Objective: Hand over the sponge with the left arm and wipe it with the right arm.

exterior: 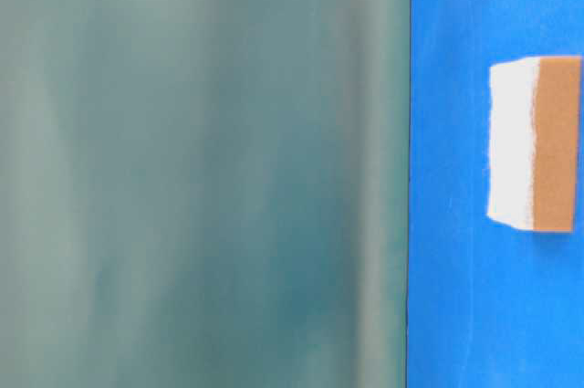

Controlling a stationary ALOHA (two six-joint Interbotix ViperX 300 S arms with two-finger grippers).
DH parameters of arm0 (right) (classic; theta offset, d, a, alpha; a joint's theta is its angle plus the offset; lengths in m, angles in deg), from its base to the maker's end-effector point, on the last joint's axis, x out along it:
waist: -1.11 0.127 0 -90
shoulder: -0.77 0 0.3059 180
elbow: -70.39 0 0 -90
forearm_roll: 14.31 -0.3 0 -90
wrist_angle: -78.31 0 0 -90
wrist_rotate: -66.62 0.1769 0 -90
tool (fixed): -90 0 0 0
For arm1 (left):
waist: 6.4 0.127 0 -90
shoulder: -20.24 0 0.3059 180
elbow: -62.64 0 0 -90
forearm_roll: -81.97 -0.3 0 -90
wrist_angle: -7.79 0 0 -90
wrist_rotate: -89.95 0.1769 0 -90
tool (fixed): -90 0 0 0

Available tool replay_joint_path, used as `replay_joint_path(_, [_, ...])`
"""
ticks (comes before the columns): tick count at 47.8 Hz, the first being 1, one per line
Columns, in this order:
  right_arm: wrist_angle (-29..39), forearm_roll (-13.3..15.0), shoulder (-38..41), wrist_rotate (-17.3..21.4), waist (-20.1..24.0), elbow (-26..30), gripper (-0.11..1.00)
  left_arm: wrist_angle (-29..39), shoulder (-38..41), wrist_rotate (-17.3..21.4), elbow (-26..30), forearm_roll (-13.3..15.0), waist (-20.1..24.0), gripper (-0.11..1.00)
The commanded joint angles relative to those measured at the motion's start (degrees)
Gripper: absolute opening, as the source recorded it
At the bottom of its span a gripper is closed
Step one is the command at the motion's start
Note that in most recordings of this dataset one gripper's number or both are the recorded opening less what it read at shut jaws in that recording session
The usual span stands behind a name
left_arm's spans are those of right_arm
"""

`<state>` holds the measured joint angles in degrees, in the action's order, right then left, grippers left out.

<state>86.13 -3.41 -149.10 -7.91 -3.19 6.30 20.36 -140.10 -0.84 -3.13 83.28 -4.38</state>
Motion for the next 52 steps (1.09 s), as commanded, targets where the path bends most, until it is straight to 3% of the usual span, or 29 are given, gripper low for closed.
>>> replay_joint_path(1, [-0.9, -0.2, 0.3, 0.1, 0.1, 0.5, 0.72, -0.7, 0.4, 0.2, 0.6, 0.1, 0.0, 0.89])
replay_joint_path(52, [-0.6, -0.3, 0.9, 0.1, 1.7, 0.2, 0.72, -0.3, 0.2, 0.1, 0.7, 0.2, 0.0, 0.89])
